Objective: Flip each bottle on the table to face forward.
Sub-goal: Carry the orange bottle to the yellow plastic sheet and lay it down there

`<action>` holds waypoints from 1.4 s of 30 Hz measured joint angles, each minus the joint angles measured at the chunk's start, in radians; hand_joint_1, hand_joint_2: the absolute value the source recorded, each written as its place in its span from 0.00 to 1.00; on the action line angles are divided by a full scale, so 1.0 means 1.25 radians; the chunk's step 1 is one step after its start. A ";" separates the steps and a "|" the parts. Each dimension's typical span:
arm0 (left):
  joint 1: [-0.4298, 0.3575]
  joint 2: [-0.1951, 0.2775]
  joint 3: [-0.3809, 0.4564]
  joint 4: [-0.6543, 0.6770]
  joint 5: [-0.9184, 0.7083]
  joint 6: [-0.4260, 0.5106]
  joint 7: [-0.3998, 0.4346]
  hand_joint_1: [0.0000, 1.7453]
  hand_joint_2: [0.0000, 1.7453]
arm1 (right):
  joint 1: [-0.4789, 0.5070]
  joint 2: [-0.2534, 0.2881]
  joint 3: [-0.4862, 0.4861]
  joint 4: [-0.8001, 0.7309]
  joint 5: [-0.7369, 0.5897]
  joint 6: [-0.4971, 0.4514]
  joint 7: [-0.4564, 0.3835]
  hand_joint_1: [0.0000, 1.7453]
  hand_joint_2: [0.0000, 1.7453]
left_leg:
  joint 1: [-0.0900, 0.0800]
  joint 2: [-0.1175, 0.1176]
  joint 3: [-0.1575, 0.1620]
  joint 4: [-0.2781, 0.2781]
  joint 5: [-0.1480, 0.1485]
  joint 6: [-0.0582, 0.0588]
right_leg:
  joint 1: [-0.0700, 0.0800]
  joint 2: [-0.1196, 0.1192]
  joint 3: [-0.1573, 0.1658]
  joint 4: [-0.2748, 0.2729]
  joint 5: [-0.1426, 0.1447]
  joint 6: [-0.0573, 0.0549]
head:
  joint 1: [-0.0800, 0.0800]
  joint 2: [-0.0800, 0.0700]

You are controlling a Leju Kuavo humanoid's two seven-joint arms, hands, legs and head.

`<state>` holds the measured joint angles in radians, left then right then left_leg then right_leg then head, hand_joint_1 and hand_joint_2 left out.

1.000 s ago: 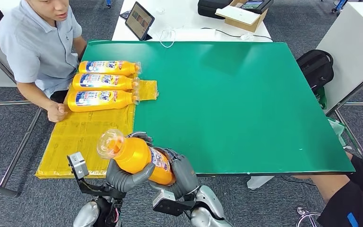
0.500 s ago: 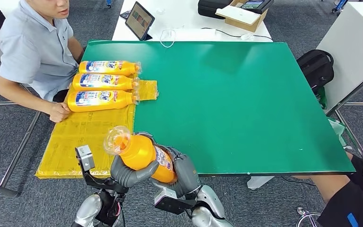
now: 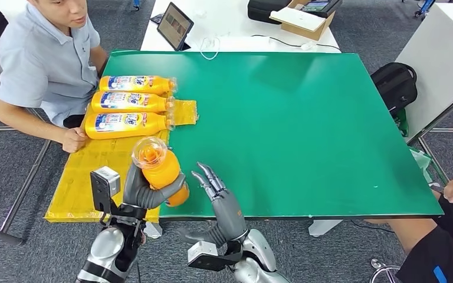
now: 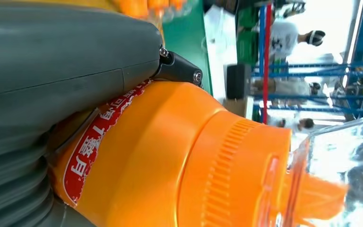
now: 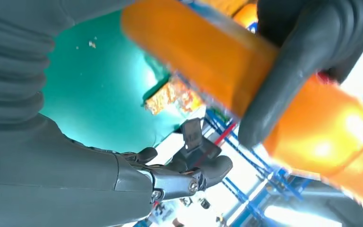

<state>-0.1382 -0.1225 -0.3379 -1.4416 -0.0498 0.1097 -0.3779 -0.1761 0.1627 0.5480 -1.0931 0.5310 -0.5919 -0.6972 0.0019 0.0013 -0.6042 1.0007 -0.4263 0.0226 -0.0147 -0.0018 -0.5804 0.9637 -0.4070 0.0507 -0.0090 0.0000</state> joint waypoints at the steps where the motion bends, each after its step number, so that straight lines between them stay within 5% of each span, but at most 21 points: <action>1: -0.002 0.003 0.008 0.000 -0.018 0.009 0.000 1.00 1.00 | 0.001 -0.001 -0.002 -0.004 -0.004 -0.006 0.000 0.00 0.00 | 0.000 0.000 0.000 0.000 0.000 0.000 | 0.000 0.000 0.000 0.000 0.000 0.000 | 0.000 0.000; 9: -0.068 0.041 0.076 0.037 -0.328 0.113 0.026 1.00 1.00 | 0.014 -0.013 -0.045 -0.051 -0.036 -0.015 -0.001 0.00 0.00 | 0.000 0.000 0.000 0.000 0.000 0.000 | 0.000 0.000 0.000 0.000 0.000 0.000 | 0.000 0.000; 20: -0.245 0.096 0.077 0.304 -0.747 0.181 0.132 1.00 1.00 | 0.015 -0.011 -0.044 -0.070 -0.061 0.020 -0.001 0.00 0.00 | 0.000 0.000 0.000 0.000 0.001 0.000 | 0.000 0.000 0.000 0.000 0.000 0.000 | 0.000 0.000; 38: -0.393 0.103 0.043 0.656 -0.840 0.092 0.203 0.99 1.00 | 0.009 -0.007 -0.031 -0.069 -0.105 0.037 -0.001 0.00 0.00 | 0.000 0.000 -0.001 0.000 0.001 0.000 | 0.000 0.000 0.000 0.000 0.000 0.000 | 0.000 0.000; 40: -0.404 0.099 0.038 0.680 -0.835 0.075 0.199 0.80 1.00 | 0.007 -0.007 -0.030 -0.069 -0.112 0.039 -0.001 0.00 0.00 | 0.000 0.000 0.000 0.000 0.001 0.000 | 0.000 0.000 0.000 0.000 0.000 0.000 | 0.000 0.000; 42: -0.413 0.096 0.036 0.699 -0.824 0.052 0.185 0.39 1.00 | 0.004 -0.007 -0.027 -0.067 -0.118 0.041 -0.001 0.00 0.00 | 0.000 0.000 0.000 0.000 0.001 0.000 | 0.000 0.000 0.000 0.000 0.000 0.000 | 0.000 0.000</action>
<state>-0.6542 -0.0028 -0.2924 -0.5678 -1.0791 0.1753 -0.1463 -0.1706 0.1542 0.5142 -1.1772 0.3831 -0.5412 -0.6985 0.0018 0.0009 -0.6041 1.0008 -0.4253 0.0221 -0.0149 -0.0021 -0.5798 0.9642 -0.4068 0.0508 -0.0092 0.0000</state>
